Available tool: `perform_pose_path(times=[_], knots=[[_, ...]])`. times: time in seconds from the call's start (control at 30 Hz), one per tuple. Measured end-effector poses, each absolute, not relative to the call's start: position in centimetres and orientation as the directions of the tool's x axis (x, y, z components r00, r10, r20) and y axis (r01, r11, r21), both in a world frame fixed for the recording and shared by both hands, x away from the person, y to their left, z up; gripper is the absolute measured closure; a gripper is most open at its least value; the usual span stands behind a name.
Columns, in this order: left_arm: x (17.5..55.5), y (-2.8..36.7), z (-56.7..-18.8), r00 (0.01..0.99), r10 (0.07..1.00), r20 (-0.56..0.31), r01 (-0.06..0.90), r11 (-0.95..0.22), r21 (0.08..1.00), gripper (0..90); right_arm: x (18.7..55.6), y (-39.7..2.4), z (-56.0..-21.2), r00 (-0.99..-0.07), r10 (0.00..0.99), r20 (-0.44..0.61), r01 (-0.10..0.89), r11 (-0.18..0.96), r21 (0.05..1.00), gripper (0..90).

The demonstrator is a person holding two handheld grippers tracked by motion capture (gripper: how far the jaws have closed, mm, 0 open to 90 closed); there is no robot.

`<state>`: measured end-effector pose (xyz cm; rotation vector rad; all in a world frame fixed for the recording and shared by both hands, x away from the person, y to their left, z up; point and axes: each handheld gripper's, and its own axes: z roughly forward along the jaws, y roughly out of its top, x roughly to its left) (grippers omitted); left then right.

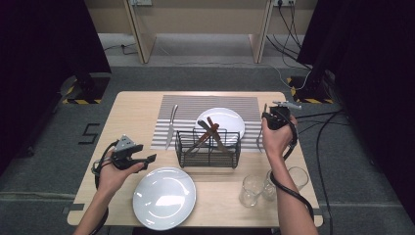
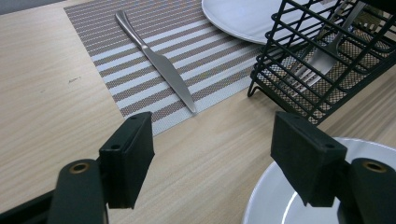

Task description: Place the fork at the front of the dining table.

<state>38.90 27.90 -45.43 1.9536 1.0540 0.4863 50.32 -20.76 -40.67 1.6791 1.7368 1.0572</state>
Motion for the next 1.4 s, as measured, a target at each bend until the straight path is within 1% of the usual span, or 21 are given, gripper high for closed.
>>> perform_pose_path(times=[0.63,1.4], knots=[[39.0,28.1,-45.5,0.567,0.822,-0.057,0.496,-0.286,0.820,29.4,52.9,-20.6,-41.8,-0.093,0.979,0.181,0.629,-0.083,0.773,87.2],[39.0,28.3,-45.5,0.566,0.823,-0.055,0.495,-0.286,0.821,29.4,54.3,-20.5,-42.8,-0.085,0.979,0.187,0.646,-0.089,0.759,87.2]])
